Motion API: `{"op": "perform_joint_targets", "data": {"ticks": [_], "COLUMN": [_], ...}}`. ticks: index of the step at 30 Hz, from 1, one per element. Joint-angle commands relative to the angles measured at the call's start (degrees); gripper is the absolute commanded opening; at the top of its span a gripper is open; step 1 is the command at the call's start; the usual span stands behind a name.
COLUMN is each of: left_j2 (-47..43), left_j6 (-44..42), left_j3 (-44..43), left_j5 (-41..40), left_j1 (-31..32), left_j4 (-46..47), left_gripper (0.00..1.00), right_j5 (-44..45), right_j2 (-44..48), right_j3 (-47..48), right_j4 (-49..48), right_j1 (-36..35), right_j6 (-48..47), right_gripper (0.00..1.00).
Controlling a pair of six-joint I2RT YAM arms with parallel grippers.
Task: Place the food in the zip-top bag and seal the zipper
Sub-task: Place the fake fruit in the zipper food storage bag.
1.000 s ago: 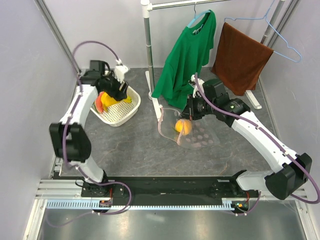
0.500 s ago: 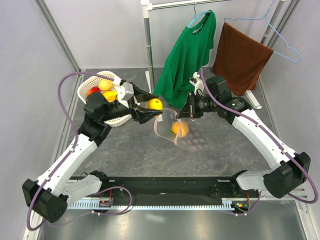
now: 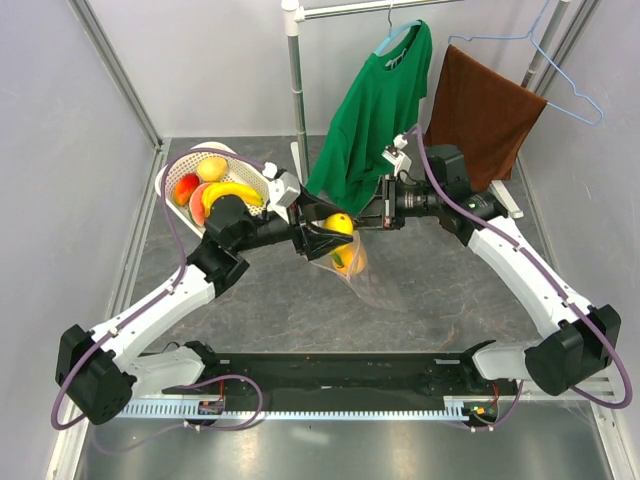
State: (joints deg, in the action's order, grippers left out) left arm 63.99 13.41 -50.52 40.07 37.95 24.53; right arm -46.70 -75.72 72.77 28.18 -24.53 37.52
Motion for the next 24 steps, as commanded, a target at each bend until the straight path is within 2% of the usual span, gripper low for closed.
{"op": "perform_joint_targets", "data": {"ticks": [1, 2, 9, 12, 13, 16, 19, 21, 24], "left_j2": [-1.8, -3.0, -9.6, -11.2, -11.5, -11.7, -10.3, -8.3, -6.5], "left_j6": [6.7, 6.3, 4.6, 3.6, 2.7, 1.1, 0.3, 0.3, 0.7], "left_j3": [1.8, 1.8, -0.9, -2.4, -3.3, -3.8, -3.4, -4.1, -5.2], "left_j5": [-3.8, -4.6, -9.5, -12.4, -15.4, -21.8, -22.3, -18.6, -17.5], "left_j1": [0.1, 0.1, -4.2, -5.6, -5.5, -5.6, -5.6, -5.5, -5.5], "left_j4": [-1.6, -3.1, -13.4, -22.3, -28.2, -36.5, -39.4, -40.7, -40.5], "left_gripper": [0.83, 0.99, 1.00, 0.95, 0.90, 0.85, 0.84, 0.83, 0.80], "right_j5": [-4.1, -4.6, -5.3, -5.4, -5.4, -5.6, -5.5, -5.4, -5.7], "right_j2": [2.2, 2.3, 3.3, 3.6, 3.7, 4.0, 4.7, 5.2, 6.0], "right_j3": [-0.3, -0.6, -2.5, -2.7, -2.7, -2.5, -2.6, -2.9, -3.1], "right_j4": [-6.1, -6.6, -8.9, -9.3, -9.4, -9.6, -9.6, -9.6, -9.6], "right_j1": [1.2, 1.2, 1.8, 2.0, 2.0, 2.1, 2.1, 2.0, 2.1], "right_j6": [5.1, 5.5, 6.3, 5.9, 5.7, 5.1, 4.5, 4.2, 3.9], "right_gripper": [0.00, 0.00, 0.00, 0.00, 0.00, 0.00, 0.00, 0.00, 0.00]}}
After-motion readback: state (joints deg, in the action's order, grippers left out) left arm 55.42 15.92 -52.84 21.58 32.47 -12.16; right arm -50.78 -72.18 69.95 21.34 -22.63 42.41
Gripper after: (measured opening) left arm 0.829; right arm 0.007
